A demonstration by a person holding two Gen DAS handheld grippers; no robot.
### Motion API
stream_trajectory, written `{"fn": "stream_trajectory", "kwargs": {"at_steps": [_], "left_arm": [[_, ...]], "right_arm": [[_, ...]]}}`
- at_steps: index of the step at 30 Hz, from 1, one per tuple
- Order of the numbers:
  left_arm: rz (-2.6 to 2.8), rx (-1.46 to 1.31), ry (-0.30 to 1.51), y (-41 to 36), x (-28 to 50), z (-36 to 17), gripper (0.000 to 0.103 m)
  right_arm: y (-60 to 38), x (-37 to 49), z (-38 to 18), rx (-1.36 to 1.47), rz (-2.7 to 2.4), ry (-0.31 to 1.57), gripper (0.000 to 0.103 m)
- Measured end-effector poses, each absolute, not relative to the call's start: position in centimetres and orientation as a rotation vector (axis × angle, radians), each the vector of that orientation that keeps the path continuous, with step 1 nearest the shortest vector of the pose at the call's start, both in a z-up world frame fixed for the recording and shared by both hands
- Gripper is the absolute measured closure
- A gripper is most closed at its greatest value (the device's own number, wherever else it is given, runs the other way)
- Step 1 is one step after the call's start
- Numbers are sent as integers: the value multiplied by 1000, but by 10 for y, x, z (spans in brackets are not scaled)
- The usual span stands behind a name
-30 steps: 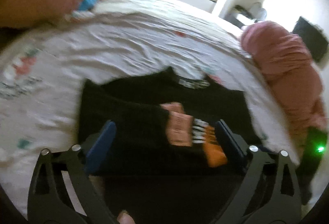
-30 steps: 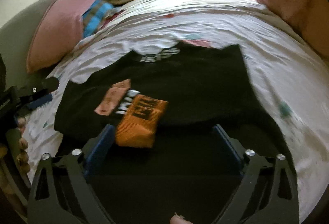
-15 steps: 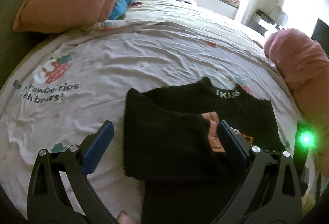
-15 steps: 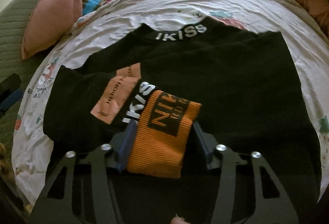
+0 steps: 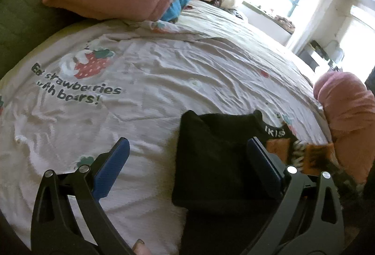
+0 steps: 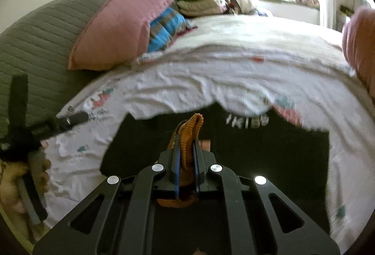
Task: Fold small clothes
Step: 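Grasp the folded orange cuff with the right tool, then straighten the cuff along the shirt back with the right tool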
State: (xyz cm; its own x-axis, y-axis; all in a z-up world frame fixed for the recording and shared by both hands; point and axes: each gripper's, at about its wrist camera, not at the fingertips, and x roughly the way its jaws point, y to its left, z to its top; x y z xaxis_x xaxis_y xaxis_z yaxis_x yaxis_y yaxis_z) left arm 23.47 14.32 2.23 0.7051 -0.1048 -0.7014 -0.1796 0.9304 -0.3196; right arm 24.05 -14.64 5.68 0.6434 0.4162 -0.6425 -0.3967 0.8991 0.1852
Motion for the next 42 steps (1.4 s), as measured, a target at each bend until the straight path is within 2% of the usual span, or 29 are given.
{"fn": "stream_trajectory", "kwargs": {"at_steps": [8, 32, 42], "left_arm": [[29, -374, 801, 137, 238, 17, 9], [-118, -184, 793, 57, 248, -8, 9], [-185, -144, 787, 35, 251, -11, 15]], "right_arm": [[-178, 252, 82, -37, 361, 676, 95], [-236, 245, 20, -43, 159, 775, 95], [-242, 248, 5, -46, 135, 807, 95]]}}
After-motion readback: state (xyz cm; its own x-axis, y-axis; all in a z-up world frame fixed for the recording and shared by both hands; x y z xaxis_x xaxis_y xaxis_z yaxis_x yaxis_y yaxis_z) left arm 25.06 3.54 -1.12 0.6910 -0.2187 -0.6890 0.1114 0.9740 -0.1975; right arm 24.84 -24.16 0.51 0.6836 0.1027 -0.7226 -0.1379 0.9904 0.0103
